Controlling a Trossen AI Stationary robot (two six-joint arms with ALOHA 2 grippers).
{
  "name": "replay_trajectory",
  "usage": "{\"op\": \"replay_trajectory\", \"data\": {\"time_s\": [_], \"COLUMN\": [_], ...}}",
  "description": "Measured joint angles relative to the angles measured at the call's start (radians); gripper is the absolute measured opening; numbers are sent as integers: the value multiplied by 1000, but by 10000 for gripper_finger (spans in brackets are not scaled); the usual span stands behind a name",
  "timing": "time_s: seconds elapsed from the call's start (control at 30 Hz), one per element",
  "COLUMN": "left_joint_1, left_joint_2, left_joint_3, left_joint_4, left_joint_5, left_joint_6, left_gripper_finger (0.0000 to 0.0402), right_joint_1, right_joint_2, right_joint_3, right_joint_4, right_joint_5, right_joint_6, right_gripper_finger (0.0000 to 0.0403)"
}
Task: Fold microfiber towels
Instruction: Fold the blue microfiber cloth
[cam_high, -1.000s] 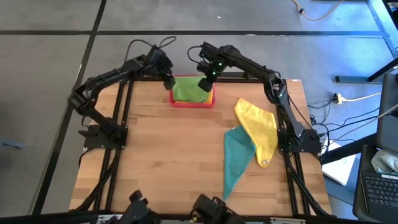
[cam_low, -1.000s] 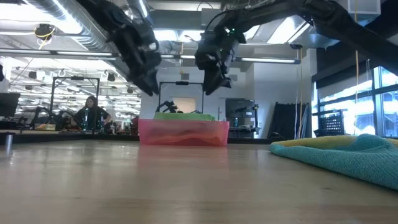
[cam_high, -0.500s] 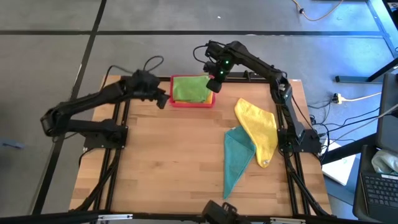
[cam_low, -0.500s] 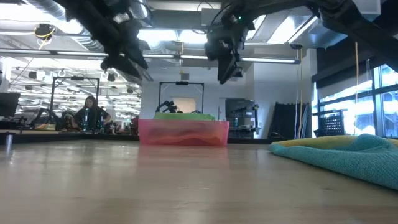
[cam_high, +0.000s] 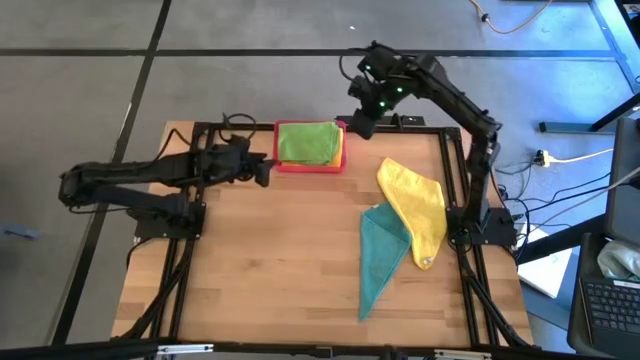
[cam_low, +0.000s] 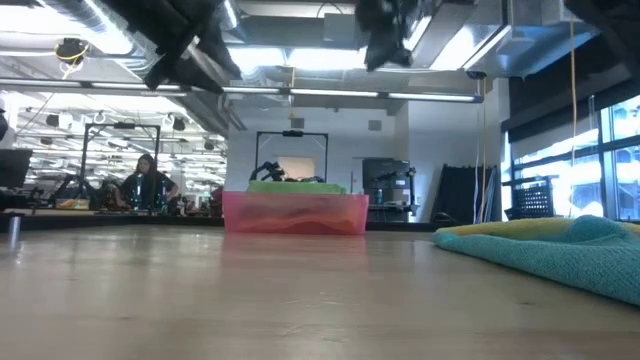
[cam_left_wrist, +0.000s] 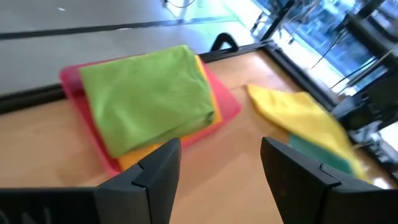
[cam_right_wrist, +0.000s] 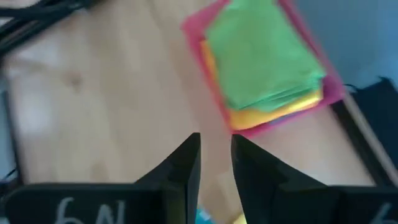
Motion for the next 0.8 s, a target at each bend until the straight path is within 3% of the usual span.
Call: {"op": "replay_trajectory", "data": {"time_s": [0.13, 0.27, 0.37, 0.47, 0.57, 0.8], "left_joint_1": [-61, -152, -199, -229, -247, -300], "left_joint_2": [10, 10, 9, 9, 9, 0], "left_joint_3": [0, 0, 0, 0, 0, 0], "left_joint_4": [38, 57, 67, 65, 66, 66], "left_joint_5": [-35, -162, -196, -177, -126, 37], "left_joint_6": [-52, -87, -89, -89, -84, -88], "left_gripper_finger": [214, 214, 214, 214, 214, 214], "right_joint_1": [27, 41, 48, 61, 74, 142], "right_joint_2": [-48, -98, -144, -198, -270, -439], "right_joint_3": [-1, -2, -2, -37, -128, -491], "right_joint_4": [-92, -111, -111, -94, -40, 141], "right_joint_5": [2, 55, 64, 104, 73, 29], "right_joint_6": [-32, -38, 6, 46, 108, 315], "right_gripper_finger": [91, 91, 91, 91, 91, 91]}}
